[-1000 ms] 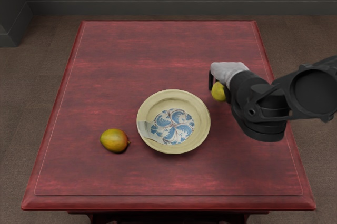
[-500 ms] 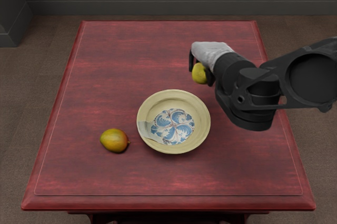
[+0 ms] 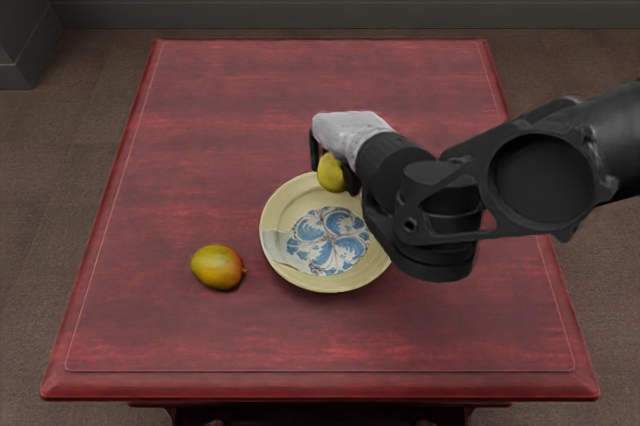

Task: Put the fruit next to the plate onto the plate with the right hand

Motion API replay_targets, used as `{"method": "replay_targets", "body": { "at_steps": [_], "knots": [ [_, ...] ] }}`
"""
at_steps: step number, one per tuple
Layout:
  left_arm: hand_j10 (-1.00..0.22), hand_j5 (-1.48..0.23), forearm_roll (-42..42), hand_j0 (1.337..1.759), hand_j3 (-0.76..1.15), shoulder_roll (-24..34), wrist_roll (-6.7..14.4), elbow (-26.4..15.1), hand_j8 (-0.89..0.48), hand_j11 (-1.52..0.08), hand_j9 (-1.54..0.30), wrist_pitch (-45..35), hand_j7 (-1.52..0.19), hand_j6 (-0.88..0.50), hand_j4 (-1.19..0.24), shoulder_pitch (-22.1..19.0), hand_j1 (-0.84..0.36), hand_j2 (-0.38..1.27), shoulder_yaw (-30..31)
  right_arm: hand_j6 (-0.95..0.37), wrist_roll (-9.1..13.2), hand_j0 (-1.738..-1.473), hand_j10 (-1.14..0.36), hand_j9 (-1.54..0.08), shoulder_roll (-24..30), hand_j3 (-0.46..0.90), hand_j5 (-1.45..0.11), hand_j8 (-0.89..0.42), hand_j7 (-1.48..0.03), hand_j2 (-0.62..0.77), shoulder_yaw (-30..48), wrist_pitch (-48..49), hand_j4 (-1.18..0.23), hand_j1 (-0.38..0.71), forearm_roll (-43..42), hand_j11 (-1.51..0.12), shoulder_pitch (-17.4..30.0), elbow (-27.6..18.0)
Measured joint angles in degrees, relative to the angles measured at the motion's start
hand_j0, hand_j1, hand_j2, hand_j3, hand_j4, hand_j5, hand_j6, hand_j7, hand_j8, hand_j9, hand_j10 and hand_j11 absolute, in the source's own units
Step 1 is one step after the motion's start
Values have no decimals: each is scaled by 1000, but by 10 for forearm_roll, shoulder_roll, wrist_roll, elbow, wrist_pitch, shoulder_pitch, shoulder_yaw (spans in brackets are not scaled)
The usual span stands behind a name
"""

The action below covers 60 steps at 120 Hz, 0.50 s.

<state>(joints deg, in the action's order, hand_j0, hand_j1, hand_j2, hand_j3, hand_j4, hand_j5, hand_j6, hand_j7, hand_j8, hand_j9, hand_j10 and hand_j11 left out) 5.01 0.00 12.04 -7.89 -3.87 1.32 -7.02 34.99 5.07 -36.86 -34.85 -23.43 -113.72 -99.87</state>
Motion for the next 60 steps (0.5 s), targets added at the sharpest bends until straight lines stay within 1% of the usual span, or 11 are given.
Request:
{"method": "replay_targets", "body": {
  "at_steps": [23, 33, 55, 57, 60],
  "knots": [
    [0, 0, 0, 1658, 0, 0, 0, 0, -1, 0, 0, 0, 0, -1, 0, -1, 349, 0, 0, -357, 0, -1653, -697, -931, -24, 0, -967, -389, -919, 179, 10, 0, -605, 271, 0, -932, 18, 4],
    [0, 0, 0, 1658, 0, 0, 0, 0, -1, 0, 0, 0, 0, -1, 0, -18, 349, 0, 0, -354, 0, -1653, -697, -932, -38, 0, -969, -388, -920, 182, 11, 0, -603, 273, 0, -934, 29, 7],
    [0, 0, 0, 1658, 0, 0, 0, 0, -1, 0, 0, 0, 0, -1, 0, -19, 349, 0, 0, -359, 0, -1653, -698, -933, -49, 0, -969, -389, -921, 182, 12, 0, -605, 271, -1, -934, 37, 9],
    [0, 0, 0, 1658, 0, 0, 0, 0, -1, 0, 0, 0, 0, -1, 0, -19, 349, 0, 0, -358, 0, -1654, -686, -917, -49, 0, -953, -393, -905, 172, 12, 0, -602, 266, -1, -919, 38, 9],
    [0, 0, 0, 1658, 0, 0, 0, 0, -1, 0, 0, 0, 0, -1, 0, -19, 349, 0, 0, -317, 0, -1654, -607, -812, -49, 0, -843, -348, -801, 152, 12, 0, -533, 195, -2, -813, 36, 10]
  ]
}}
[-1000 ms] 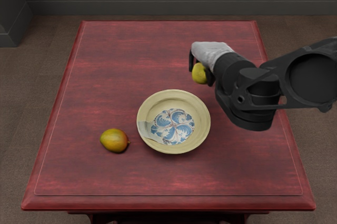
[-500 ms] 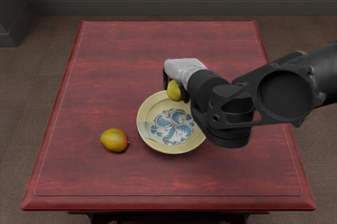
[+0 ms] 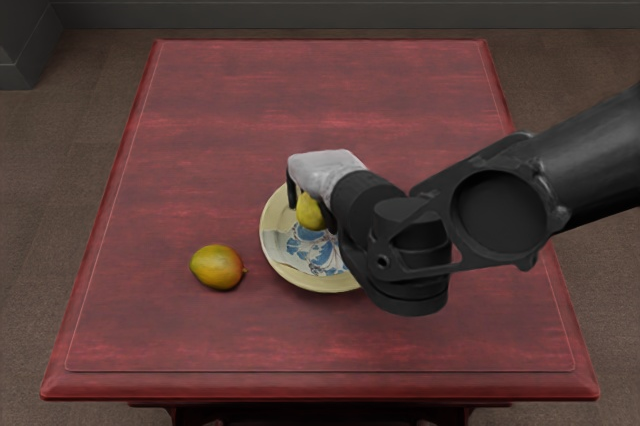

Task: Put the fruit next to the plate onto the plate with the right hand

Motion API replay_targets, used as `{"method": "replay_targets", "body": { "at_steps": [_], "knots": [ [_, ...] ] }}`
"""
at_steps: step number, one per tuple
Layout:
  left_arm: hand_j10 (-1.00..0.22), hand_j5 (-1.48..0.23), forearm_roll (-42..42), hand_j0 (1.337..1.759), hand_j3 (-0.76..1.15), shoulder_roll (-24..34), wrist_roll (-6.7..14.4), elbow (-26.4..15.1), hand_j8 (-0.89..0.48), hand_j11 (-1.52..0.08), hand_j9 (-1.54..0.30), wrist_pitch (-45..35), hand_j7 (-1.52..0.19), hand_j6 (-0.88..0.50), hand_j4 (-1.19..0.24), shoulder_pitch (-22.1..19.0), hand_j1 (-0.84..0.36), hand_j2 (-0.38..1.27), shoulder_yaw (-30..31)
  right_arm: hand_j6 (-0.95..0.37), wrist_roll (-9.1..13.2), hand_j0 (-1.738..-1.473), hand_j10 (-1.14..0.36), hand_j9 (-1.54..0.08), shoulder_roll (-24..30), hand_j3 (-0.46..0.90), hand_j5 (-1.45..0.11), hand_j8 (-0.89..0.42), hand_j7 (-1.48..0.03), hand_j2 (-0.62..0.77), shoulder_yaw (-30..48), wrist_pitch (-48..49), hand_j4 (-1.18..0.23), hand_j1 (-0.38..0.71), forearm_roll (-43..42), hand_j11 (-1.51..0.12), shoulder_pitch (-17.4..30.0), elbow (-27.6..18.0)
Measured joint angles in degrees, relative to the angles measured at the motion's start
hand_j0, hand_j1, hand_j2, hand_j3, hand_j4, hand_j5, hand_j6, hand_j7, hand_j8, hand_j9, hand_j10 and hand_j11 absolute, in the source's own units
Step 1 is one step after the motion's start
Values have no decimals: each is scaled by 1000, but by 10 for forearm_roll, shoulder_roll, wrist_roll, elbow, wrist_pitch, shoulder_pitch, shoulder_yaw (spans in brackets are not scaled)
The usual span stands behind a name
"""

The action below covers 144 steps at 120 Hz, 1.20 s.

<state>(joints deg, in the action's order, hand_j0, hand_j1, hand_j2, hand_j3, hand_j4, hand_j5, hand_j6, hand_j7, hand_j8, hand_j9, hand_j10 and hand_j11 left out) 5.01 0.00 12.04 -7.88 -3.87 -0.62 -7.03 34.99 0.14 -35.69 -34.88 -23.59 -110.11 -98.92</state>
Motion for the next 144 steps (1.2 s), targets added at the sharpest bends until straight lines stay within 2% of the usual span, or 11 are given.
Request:
{"method": "replay_targets", "body": {
  "at_steps": [14, 25, 31, 39, 46, 61, 73, 82, 95, 114, 144],
  "knots": [
    [0, 0, 0, 1658, 0, 0, 0, 0, -1, 0, 0, 0, 0, -1, 0, 0, 349, 0, 1, -179, 0, -1656, -343, -458, -1, 0, -476, -197, -452, 86, 0, -1, -301, -42, -1, -459, -10, 1],
    [0, 0, 0, 1658, 0, 0, 0, 0, -1, 0, 0, 0, 0, -1, 0, 0, 349, 0, 0, -115, 0, -1657, -219, -293, 1, 0, -304, -126, -289, 55, 11, -1, -192, -153, -1, -293, -7, 5],
    [0, 0, 0, 1658, 0, 0, 0, 0, -1, 0, 0, 0, 0, -1, 0, 0, 349, 0, 0, -90, 0, -1657, -172, -229, 13, 0, -238, -99, -226, 43, 40, -1, -151, -196, -1, -229, 16, 11],
    [0, 0, 0, 1658, 0, 0, 0, 0, -1, 0, 0, 0, 0, -1, 0, 1, 349, 0, 0, -65, 0, -1657, -124, -165, 36, 0, -172, -71, -163, 31, 100, -1, -109, -239, -2, -165, 71, 25],
    [0, 0, 0, 1658, 0, 0, 0, 0, -1, 0, 0, 0, 0, -1, 0, 1, 349, 0, 1, -49, 0, -1657, -93, -124, 62, 0, -129, -54, -123, 24, 179, 20, -82, -266, -3, -124, 141, 40],
    [0, 0, 0, 1658, 0, 0, 0, 0, -1, 0, 0, 0, 0, -1, 0, 1, 349, 0, 0, -27, 0, -1658, -51, -67, 115, 0, -70, -30, -66, 13, 419, 200, -45, -304, 6, -67, 326, 78],
    [0, 0, 0, 1658, 0, 0, 0, 0, -1, 0, 0, 0, 0, -1, -1, 1, 349, 0, 0, -17, 0, -1658, -31, -41, 146, 0, -43, -18, -41, 8, 566, 380, -28, -322, 122, -41, 427, 135],
    [0, 0, 0, 1658, 0, 0, 0, 0, -1, 0, 0, 0, 0, -1, -1, 1, 349, 0, 0, -12, 0, -1658, -22, -29, 169, 0, -30, -13, -28, 6, 628, 515, -19, -330, 230, -29, 475, 189],
    [0, 0, 0, 1658, 0, 0, 0, 0, -1, 0, 0, 0, 0, -1, -1, 3, 349, 0, 1, -7, 0, -1658, -13, -17, 220, 0, -17, -7, -17, 3, 665, 634, -11, -338, 377, -17, 516, 234],
    [0, 0, 0, 1658, 0, 0, 0, 0, -1, 0, 0, 0, 0, -1, -1, 4, 349, 0, 1, -2, 0, -1658, -5, -8, 306, 0, -8, -3, -8, 2, 676, 685, -5, -344, 504, -8, 542, 251],
    [0, 0, 0, 1658, 0, 0, 0, 0, -1, 0, 0, 0, 0, -1, -1, 5, 349, 0, 1, 2, 0, -1658, 0, -2, 432, 0, -2, 1, -2, 1, 678, 698, 0, -348, 583, -2, 561, 254]
  ]
}}
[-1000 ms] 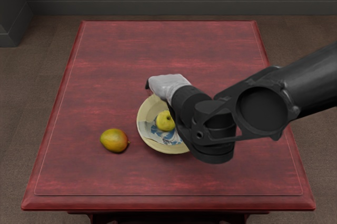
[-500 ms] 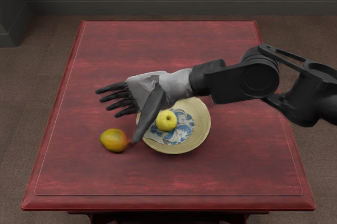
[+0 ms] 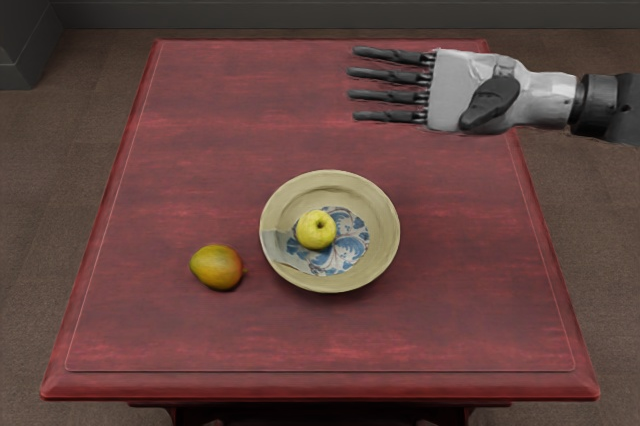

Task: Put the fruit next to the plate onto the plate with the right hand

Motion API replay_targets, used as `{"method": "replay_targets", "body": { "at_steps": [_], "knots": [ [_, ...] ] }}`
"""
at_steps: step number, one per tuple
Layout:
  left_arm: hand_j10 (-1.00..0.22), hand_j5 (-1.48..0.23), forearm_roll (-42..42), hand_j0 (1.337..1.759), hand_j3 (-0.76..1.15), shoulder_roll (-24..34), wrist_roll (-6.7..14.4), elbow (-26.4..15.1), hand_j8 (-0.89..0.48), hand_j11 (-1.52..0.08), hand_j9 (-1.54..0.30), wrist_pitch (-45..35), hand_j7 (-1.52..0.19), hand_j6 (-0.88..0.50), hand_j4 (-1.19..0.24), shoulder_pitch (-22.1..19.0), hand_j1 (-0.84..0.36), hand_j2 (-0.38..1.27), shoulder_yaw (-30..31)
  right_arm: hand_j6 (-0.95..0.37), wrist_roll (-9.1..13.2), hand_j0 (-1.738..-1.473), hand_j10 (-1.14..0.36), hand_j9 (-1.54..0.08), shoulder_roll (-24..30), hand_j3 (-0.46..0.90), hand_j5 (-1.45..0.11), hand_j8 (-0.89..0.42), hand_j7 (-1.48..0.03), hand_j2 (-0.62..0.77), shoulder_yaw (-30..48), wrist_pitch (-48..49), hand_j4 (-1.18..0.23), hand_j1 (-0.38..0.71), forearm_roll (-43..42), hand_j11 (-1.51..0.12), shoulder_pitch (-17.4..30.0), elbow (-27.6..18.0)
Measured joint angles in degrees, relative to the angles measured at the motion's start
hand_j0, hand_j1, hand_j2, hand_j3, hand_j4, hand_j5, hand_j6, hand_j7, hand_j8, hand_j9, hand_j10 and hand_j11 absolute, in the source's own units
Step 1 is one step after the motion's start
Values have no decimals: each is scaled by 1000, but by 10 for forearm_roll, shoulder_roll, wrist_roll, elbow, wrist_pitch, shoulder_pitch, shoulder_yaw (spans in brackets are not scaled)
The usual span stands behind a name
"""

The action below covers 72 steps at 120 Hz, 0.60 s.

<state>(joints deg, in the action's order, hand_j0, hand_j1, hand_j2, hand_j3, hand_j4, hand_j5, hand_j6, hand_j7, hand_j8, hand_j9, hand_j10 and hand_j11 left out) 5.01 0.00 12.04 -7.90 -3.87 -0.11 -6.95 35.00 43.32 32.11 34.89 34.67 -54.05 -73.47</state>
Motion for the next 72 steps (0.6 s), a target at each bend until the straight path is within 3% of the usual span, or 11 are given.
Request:
{"method": "replay_targets", "body": {
  "at_steps": [23, 72],
  "knots": [
    [0, 0, 0, 1658, 0, 0, 0, 0, -1, 0, 0, 0, 0, -1, -1, 0, 349, 0, 0, 4, 0, -1658, 2, -1, 66, 0, -1, 3, -1, 1, -1, 1, 0, -349, 12, -1, 18, 2],
    [0, 0, 0, 1658, 0, 0, 0, 0, -1, 0, 0, 0, 0, -1, -1, 2, 349, 0, 0, 7, 0, -1658, 4, 0, 149, 0, 1, 5, 0, 0, -9, 2, 0, -349, 14, 0, 58, 2]
  ]
}}
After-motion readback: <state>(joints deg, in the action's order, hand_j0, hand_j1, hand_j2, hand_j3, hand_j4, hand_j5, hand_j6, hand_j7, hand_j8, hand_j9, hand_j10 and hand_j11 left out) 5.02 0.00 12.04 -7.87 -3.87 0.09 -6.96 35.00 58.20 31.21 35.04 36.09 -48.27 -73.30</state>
